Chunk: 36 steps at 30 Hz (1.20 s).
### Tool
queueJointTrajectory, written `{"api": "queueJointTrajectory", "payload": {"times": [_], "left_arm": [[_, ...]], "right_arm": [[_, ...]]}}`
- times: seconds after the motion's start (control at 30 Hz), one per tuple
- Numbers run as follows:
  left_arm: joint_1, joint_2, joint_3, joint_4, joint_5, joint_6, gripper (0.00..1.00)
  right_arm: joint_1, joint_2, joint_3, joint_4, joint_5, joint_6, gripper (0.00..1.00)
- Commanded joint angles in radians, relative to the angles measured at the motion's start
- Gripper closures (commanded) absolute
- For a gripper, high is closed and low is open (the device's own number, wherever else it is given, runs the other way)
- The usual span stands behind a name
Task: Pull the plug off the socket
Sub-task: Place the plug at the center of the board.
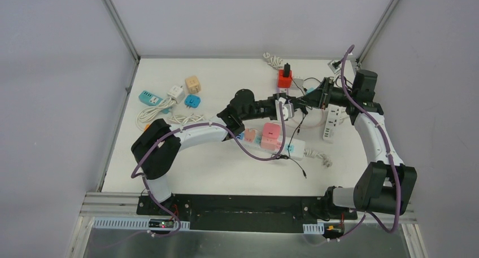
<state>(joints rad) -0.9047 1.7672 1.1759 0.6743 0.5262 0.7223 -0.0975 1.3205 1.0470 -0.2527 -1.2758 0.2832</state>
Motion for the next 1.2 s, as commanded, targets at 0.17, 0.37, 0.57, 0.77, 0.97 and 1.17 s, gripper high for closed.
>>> {"api": "queueJointTrajectory", "payload": {"times": [0.17,0.37,0.57,0.77,0.97,1.17], "left_arm": [[-0.009,-0.039,0.060,-0.093,0.039,0.032,1.00],[0.002,-0.069,0.072,-0.174,0.036,0.031,1.00],[0.086,-0.187,0.063,-0.220,0.082,-0.208,1.00],[0.231,-0.403,-0.016,-0.210,0.129,-0.472,1.00],[0.325,-0.647,-0.104,-0.274,-0.010,-0.521,1.00],[0.341,-0.715,-0.076,-0.424,-0.345,-0.440,1.00]], "right_arm": [[0.011,-0.006,-0.002,0.036,-0.051,0.005,0.13],[-0.003,-0.022,0.005,0.033,-0.082,-0.001,0.00],[-0.065,-0.053,0.005,0.032,-0.122,-0.015,0.00],[-0.122,-0.055,0.003,0.032,-0.123,-0.024,0.00],[-0.153,-0.047,-0.012,0.030,-0.093,-0.044,0.00],[-0.169,-0.033,-0.018,-0.002,-0.067,-0.083,0.00]]}}
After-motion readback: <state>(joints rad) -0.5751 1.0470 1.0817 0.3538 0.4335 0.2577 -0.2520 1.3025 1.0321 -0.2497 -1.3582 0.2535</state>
